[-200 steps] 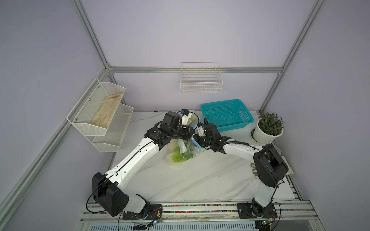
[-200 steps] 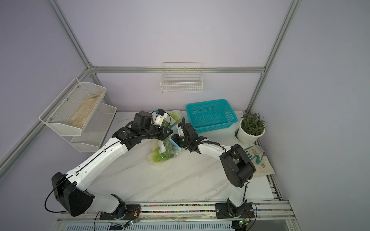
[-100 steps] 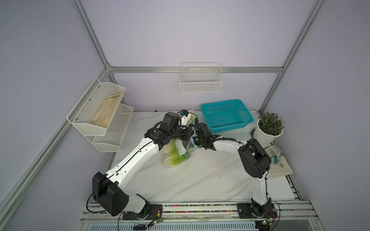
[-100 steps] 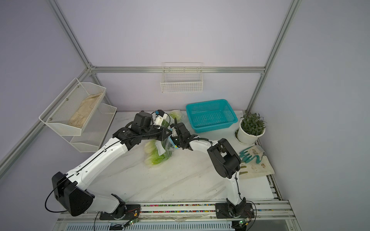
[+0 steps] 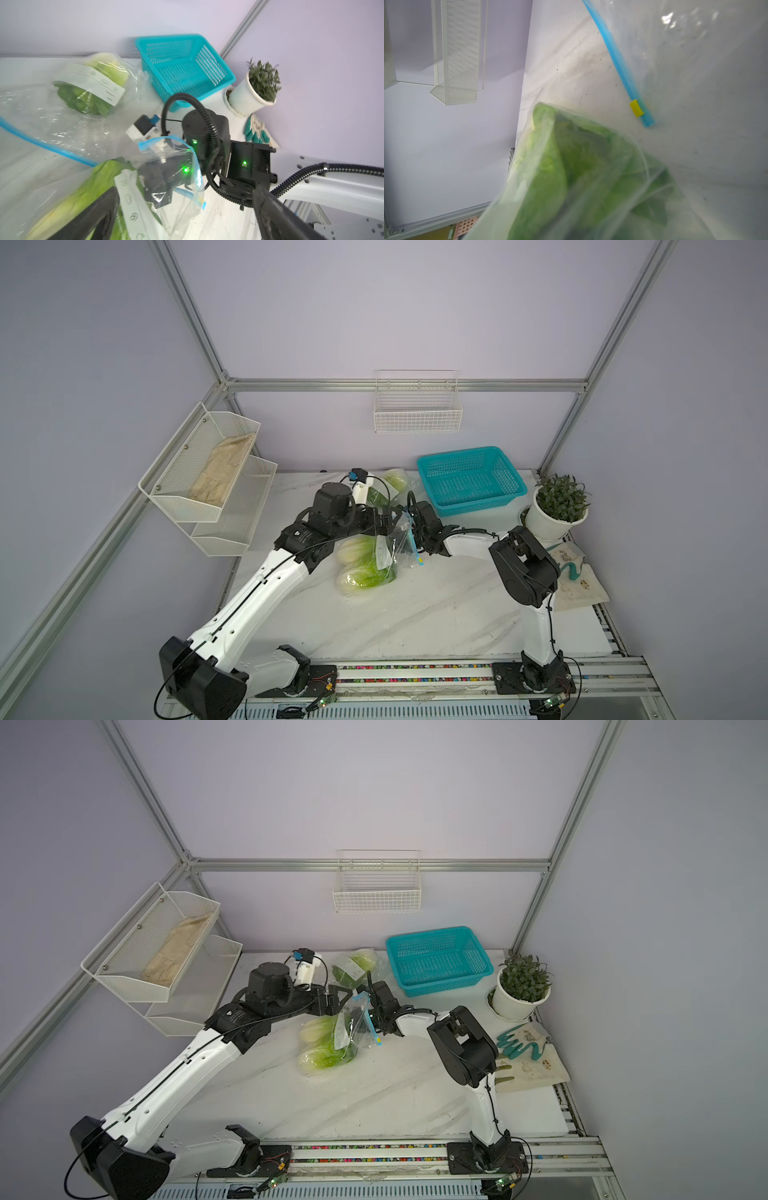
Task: Open the zip-top bag and take out the chinese cabbages
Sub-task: Pick up the Chinese cabbage from the zipper food storage bag.
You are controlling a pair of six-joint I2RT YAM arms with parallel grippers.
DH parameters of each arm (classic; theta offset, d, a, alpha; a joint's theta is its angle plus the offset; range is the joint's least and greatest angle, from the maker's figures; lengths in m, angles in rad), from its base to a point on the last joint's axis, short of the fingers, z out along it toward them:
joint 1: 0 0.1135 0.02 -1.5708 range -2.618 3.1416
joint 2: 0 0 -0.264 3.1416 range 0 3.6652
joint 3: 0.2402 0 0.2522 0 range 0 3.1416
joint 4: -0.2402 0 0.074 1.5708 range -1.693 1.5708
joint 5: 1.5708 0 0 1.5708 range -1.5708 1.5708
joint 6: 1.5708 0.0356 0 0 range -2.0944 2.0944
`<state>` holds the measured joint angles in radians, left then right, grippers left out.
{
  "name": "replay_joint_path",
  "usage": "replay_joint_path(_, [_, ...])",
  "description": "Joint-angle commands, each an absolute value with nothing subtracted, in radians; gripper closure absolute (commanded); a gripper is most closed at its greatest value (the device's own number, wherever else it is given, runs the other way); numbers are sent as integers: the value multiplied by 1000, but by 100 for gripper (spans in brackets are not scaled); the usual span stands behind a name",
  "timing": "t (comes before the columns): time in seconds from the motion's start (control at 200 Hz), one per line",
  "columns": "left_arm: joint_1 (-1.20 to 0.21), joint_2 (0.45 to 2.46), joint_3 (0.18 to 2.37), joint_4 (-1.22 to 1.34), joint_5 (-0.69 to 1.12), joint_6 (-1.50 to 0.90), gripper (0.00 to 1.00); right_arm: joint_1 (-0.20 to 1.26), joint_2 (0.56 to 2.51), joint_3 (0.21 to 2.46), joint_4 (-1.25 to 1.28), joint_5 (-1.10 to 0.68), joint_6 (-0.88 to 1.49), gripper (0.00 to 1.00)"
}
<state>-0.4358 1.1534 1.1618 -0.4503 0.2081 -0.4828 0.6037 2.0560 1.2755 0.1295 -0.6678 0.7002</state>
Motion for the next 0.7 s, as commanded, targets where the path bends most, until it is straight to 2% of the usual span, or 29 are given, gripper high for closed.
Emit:
replay_joint_path(0.0, [-293, 1054, 991, -366, 184, -636, 0, 580, 2016, 1256, 150, -691, 654, 100])
replay_joint_path(0.12, [-191, 985, 802, -341, 250, -740, 0, 568, 2013, 1251, 152, -693, 648, 100])
replay_joint_path(0.295, [-143, 982, 570, -197, 361, -851, 1, 563, 2010, 1247, 152, -685, 644, 100])
replay_joint_path(0.57, [-133, 1263, 468, 118, 574, -900, 1, 563, 2008, 1241, 159, -680, 655, 100])
replay_joint_path(0.695, [-128, 1369, 469, 248, 591, -925, 14, 563, 2012, 1235, 172, -697, 661, 100])
